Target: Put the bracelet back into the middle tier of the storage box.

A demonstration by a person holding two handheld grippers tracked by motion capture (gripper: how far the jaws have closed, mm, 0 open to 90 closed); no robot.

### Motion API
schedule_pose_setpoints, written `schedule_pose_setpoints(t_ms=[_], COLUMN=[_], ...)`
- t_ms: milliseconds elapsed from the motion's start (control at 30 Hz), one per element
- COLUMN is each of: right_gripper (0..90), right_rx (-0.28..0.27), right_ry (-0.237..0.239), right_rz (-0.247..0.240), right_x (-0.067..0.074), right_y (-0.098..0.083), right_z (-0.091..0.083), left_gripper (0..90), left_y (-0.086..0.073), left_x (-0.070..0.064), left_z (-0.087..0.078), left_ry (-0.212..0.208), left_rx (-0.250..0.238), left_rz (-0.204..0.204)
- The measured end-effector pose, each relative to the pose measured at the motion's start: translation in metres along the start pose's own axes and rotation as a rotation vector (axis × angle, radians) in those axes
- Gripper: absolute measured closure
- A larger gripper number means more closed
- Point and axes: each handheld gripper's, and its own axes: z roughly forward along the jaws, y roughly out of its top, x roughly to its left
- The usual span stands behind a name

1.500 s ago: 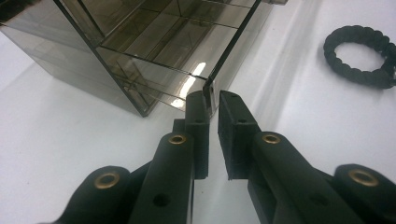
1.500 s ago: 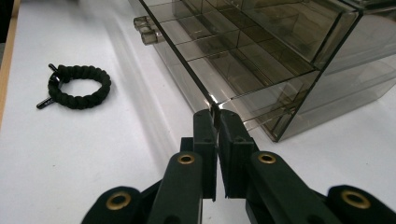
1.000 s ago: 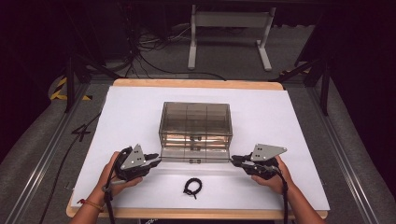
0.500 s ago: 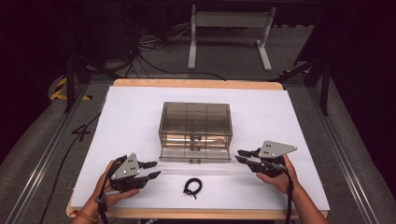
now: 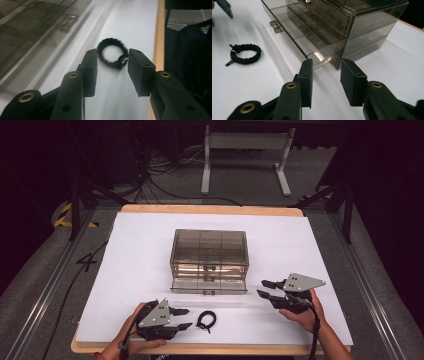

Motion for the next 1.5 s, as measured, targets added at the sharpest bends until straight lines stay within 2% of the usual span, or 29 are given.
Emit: schedule_pose_setpoints(t_ms=[133, 233, 367, 567, 800, 867, 1167, 1400, 1500], right_gripper=[60.8, 60.0, 59.3, 58.9, 58.5, 58.5, 57.6, 57.3, 57.3], right_rx=[-0.009, -0.009, 0.007, 0.015, 0.017, 0.016, 0.003, 0.006, 0.007], right_ry=[-0.007, -0.005, -0.004, 0.002, 0.000, -0.001, 0.006, 0.012, 0.016], right_rz=[0.008, 0.009, 0.005, 0.002, 0.002, 0.002, 0.002, -0.008, -0.014], right_x=[-0.001, -0.001, 0.001, 0.003, 0.003, 0.003, 0.004, 0.006, 0.006], right_y=[-0.002, -0.004, -0.008, -0.010, -0.012, -0.012, -0.013, -0.012, -0.012], right_z=[-0.004, -0.004, -0.003, -0.002, -0.003, -0.003, -0.004, -0.003, -0.003], left_gripper=[59.6, 59.2, 60.5, 63.4, 64.6, 64.6, 65.1, 76.5, 77.1], left_y=[0.008, 0.011, 0.015, 0.017, 0.013, 0.012, 0.009, 0.011, 0.011], left_x=[-0.005, -0.008, -0.010, -0.007, -0.003, -0.002, 0.002, 0.003, 0.003], left_z=[0.014, 0.021, 0.034, 0.048, 0.056, 0.058, 0.064, 0.065, 0.065], left_ry=[-0.049, -0.069, -0.091, -0.095, -0.092, -0.088, -0.099, -0.098, -0.101], left_rx=[0.007, 0.009, 0.042, 0.089, 0.111, 0.132, 0.145, 0.146, 0.155], left_rz=[0.018, 0.026, 0.043, 0.054, 0.035, 0.029, 0.012, 0.041, 0.045])
